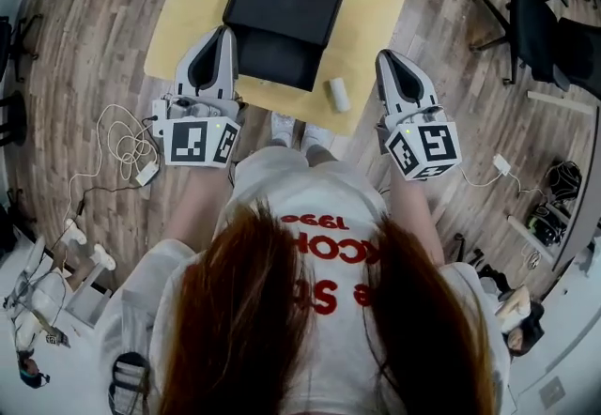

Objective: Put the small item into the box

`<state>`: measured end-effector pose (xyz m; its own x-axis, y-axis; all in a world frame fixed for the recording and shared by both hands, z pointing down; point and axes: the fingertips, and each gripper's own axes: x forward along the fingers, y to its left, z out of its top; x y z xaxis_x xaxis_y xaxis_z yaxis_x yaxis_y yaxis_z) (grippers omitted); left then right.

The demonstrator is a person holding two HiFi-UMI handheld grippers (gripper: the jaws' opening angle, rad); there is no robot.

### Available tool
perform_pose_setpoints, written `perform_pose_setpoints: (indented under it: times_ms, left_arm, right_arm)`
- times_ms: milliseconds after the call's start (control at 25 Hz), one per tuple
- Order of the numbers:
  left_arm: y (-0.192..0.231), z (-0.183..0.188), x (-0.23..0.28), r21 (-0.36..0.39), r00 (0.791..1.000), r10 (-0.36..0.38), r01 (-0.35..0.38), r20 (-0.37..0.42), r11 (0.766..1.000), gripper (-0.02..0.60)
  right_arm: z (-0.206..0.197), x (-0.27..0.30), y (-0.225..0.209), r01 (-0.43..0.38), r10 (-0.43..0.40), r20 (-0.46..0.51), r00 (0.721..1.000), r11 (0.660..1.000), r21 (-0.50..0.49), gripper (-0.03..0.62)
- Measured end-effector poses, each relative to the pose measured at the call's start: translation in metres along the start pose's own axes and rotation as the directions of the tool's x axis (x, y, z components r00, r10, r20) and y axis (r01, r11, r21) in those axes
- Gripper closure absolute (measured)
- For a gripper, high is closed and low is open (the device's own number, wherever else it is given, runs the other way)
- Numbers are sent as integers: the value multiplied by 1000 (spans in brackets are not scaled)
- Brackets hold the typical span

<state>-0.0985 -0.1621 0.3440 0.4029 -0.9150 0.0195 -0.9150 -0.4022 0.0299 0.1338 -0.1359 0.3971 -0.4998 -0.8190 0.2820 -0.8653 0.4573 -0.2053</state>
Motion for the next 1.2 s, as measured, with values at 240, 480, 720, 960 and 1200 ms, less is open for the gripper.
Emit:
perform_pose_setpoints:
  times_ms: [240, 480, 720, 960, 1200]
  left_arm:
    - [4, -20, -8, -9, 998, -18, 17, -57, 1000, 575]
    - [6, -36, -13, -12, 994, -25, 23, -103, 1000, 575]
    - [15, -48, -19, -20, 990, -24, 21, -142, 1000, 575]
    - [22, -56, -24, -17, 985, -14, 11, -171, 1000, 575]
    - [20, -59, -32, -12, 983, -6, 4, -184, 1000, 575]
  right_arm:
    - [-62, 16, 10, 25, -25, -130, 991, 1000, -1, 585]
    - [-138, 30, 12, 42, -29, -304, 952, 999, 34, 471]
    - [-194, 39, 23, 48, -18, -436, 900, 997, 60, 393]
    - [-230, 44, 31, 41, -47, -544, 838, 999, -23, 347]
    - [-238, 40, 30, 50, -80, -571, 817, 996, -69, 368]
